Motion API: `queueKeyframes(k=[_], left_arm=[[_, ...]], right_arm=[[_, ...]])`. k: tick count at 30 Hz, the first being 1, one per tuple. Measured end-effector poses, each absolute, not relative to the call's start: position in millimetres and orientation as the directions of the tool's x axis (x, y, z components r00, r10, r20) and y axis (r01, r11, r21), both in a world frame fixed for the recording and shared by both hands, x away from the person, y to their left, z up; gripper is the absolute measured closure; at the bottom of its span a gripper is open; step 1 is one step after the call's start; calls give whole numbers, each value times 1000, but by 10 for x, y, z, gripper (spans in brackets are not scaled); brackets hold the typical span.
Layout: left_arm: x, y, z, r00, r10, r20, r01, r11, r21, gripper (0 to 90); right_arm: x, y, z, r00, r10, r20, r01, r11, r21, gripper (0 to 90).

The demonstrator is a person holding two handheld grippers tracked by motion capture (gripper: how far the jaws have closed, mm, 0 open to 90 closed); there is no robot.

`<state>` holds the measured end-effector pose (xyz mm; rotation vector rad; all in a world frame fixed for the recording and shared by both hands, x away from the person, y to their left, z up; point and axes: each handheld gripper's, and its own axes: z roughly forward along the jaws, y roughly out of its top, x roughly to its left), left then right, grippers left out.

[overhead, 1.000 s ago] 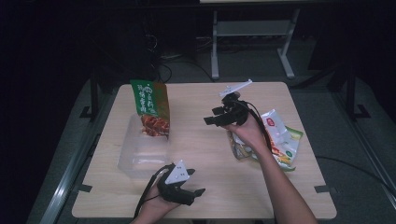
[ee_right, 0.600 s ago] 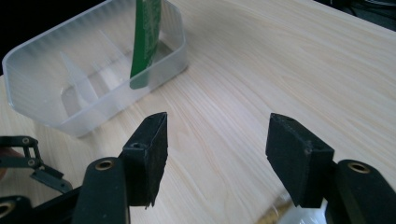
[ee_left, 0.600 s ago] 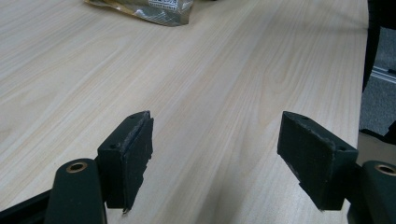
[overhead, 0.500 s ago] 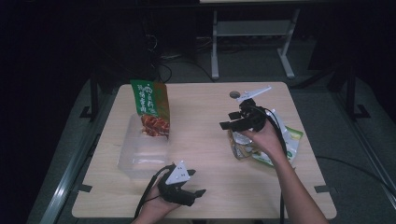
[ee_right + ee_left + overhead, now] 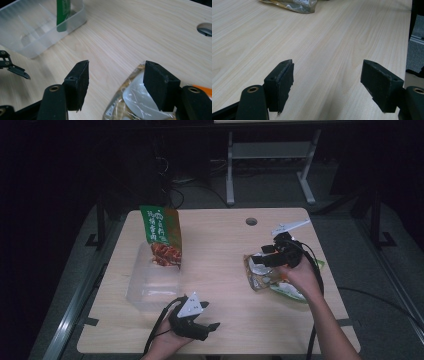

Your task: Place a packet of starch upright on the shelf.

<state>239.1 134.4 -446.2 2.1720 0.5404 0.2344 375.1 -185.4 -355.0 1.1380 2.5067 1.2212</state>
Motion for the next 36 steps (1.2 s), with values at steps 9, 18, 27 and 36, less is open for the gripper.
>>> queueKeyframes(k=[9, 18, 27, 36], left_arm=[[2386, 1344, -4461, 889, 457, -20, 296, -541, 787, 260], [2380, 1334, -4465, 889, 458, -22, 298, -540, 787, 260], [2368, 1323, -4464, 891, 454, -21, 295, -543, 786, 260], [2368, 1316, -4470, 890, 456, -22, 294, -537, 790, 260]], right_arm=[[3668, -2033, -3616, -679, 706, 201, 606, 384, 697, 369], [3525, -2227, -3734, -652, 727, 216, 634, 366, 681, 368], [3359, -2372, -3872, -626, 744, 231, 660, 349, 665, 372], [3214, -2505, -3957, -603, 760, 242, 678, 329, 658, 375]])
